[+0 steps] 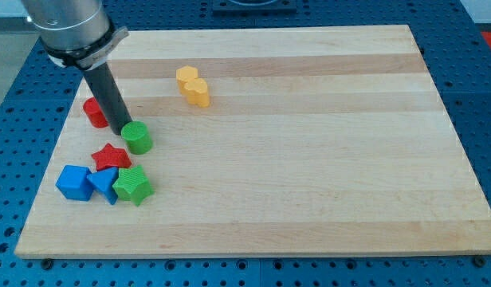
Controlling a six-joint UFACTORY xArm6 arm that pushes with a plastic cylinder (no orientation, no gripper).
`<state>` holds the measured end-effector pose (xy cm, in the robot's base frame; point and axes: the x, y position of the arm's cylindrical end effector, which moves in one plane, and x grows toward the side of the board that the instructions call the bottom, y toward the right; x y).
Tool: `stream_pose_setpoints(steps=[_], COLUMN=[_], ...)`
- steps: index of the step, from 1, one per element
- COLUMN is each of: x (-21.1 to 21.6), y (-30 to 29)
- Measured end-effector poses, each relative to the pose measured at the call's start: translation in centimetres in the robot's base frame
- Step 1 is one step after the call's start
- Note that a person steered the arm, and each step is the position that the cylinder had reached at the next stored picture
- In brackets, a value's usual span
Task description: Slide the green circle towards right side of the board
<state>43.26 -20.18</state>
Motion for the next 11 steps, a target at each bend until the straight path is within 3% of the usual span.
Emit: stream_pose_setpoints(steps=[3,7,11], x=[0.3,1.0,2.9], y=[-4.4,1.7,-0.5])
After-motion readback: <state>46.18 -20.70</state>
